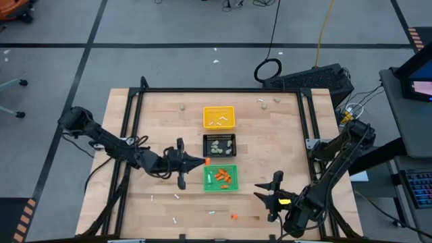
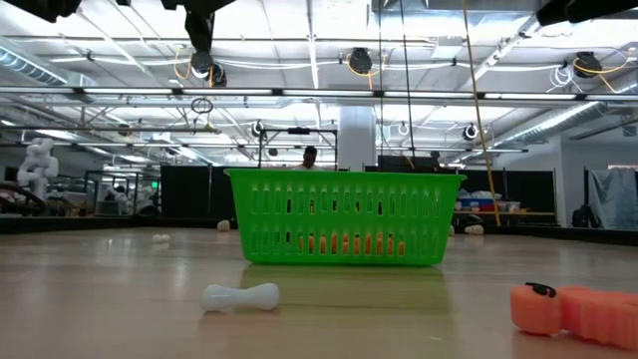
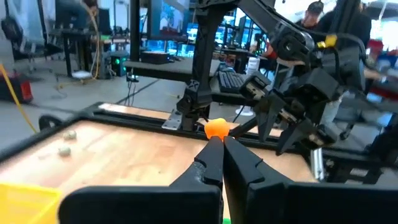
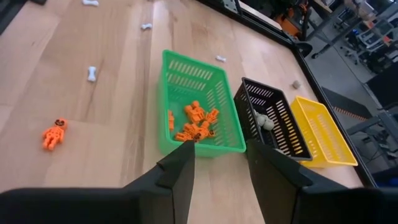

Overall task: Sort Halloween decoration
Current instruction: Put the orange skeleton toy into the green basket

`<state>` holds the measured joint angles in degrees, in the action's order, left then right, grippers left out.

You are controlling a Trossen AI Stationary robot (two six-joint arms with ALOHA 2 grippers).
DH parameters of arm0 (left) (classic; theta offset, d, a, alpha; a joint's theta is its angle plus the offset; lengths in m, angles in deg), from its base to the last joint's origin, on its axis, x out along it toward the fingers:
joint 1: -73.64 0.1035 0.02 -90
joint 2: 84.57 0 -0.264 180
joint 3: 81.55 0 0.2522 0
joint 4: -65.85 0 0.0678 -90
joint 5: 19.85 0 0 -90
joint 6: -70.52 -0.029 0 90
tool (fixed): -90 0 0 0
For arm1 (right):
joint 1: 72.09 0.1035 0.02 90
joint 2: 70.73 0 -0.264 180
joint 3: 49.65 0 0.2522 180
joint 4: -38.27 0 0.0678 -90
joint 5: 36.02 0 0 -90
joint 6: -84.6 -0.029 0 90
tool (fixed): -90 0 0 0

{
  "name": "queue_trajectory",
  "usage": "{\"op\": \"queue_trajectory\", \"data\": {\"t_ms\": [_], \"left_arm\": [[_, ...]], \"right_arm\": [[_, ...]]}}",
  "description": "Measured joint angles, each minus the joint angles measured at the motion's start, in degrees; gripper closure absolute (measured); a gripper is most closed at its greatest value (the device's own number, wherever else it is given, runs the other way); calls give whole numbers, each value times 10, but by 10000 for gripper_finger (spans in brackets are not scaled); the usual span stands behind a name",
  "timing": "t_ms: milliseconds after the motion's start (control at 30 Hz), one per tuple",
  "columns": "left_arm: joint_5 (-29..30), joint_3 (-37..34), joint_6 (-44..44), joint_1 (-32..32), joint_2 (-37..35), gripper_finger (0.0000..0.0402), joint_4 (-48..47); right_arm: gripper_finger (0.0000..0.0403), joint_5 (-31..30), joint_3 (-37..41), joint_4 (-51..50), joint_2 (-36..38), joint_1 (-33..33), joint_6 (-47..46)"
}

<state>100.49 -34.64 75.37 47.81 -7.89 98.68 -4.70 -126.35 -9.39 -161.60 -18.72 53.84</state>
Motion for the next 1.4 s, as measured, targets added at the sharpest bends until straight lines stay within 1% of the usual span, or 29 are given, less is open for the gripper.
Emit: {"op": "queue_trajectory", "data": {"t_ms": [267, 433, 533, 633, 733, 1200, 1267, 1400], "left_arm": [[-3, 0, -193, 0, 0, 402, 1], [-4, 0, -338, 0, 0, 402, 1], [-27, 0, -410, 0, 0, 402, 1], [-69, 0, -459, 0, 0, 402, 6], [-97, 0, -461, 0, 0, 402, 9], [-98, 0, -460, -1, 0, 402, 10], [-98, 0, -455, -1, 0, 402, 10], [-101, 0, -409, -1, 0, 402, 10]], "right_arm": [[266, 0, 0, -2, 0, -6, 4], [266, 0, 0, -2, 0, -8, 4], [266, 0, 0, -2, 0, -9, 5], [266, 0, 0, -2, 0, -9, 4], [266, 0, 0, -2, 0, -9, 4], [266, 0, 0, -2, 0, -9, 12], [266, 0, 0, -2, 0, -9, 12], [266, 0, 0, -2, 0, -9, 12]]}}
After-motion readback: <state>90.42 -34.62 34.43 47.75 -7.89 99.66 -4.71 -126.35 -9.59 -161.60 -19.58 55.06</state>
